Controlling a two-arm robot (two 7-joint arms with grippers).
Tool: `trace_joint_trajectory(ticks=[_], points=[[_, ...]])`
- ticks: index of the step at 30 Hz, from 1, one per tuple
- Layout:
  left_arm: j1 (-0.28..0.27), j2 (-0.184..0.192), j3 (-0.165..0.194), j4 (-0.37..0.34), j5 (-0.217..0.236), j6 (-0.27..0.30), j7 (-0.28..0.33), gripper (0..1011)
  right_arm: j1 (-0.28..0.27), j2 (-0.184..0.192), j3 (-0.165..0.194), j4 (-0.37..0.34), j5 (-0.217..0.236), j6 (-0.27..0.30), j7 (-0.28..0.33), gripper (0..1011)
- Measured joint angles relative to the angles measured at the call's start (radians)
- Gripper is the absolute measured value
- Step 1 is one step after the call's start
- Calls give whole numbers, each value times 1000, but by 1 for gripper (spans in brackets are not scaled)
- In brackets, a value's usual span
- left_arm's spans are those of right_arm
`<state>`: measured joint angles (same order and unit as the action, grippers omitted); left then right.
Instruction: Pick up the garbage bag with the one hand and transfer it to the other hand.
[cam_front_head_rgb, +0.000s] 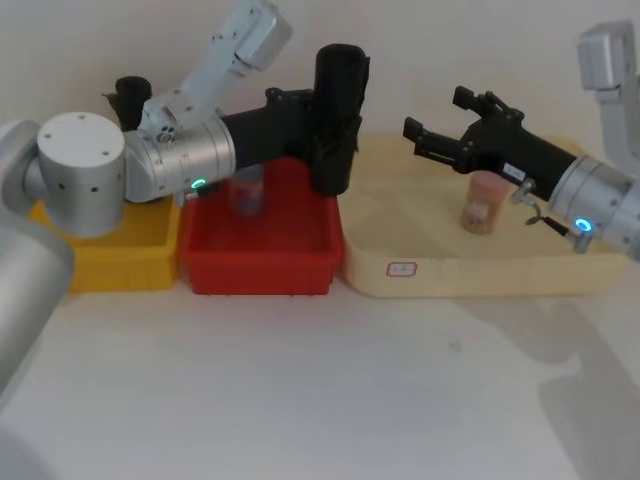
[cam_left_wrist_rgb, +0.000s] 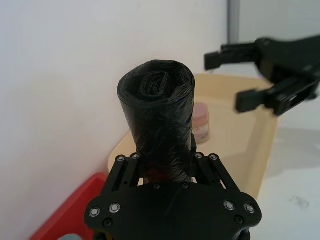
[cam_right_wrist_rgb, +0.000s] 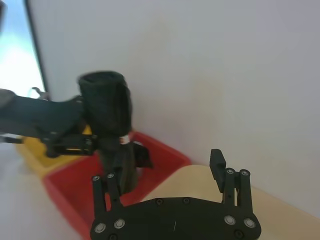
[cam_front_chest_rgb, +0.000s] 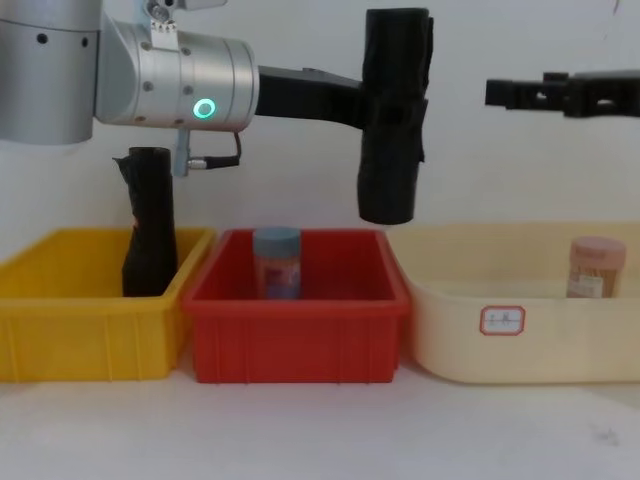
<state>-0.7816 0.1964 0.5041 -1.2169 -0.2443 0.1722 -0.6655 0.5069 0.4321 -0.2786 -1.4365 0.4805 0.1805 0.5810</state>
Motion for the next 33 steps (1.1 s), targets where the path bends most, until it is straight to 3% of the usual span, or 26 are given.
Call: trace_joint_trajectory(ticks=[6,10,16,23,33], points=[[4,19,9,-3,14,-9,11,402,10,26,18,-5,59,27,78,1001],[8,30,14,-4,20,-12,18,402,30,43,33,10,126,58,161,1001],[11,33,18,-4,18,-12,21,402,67,41,29,52,169,81,223,1001],[12,28,20,-5,-6,2,15,402,136,14,-2,149,188,91,271,1001],[8,16,23,-11,-34,43,12,402,226,-30,-51,283,175,66,288,1001]])
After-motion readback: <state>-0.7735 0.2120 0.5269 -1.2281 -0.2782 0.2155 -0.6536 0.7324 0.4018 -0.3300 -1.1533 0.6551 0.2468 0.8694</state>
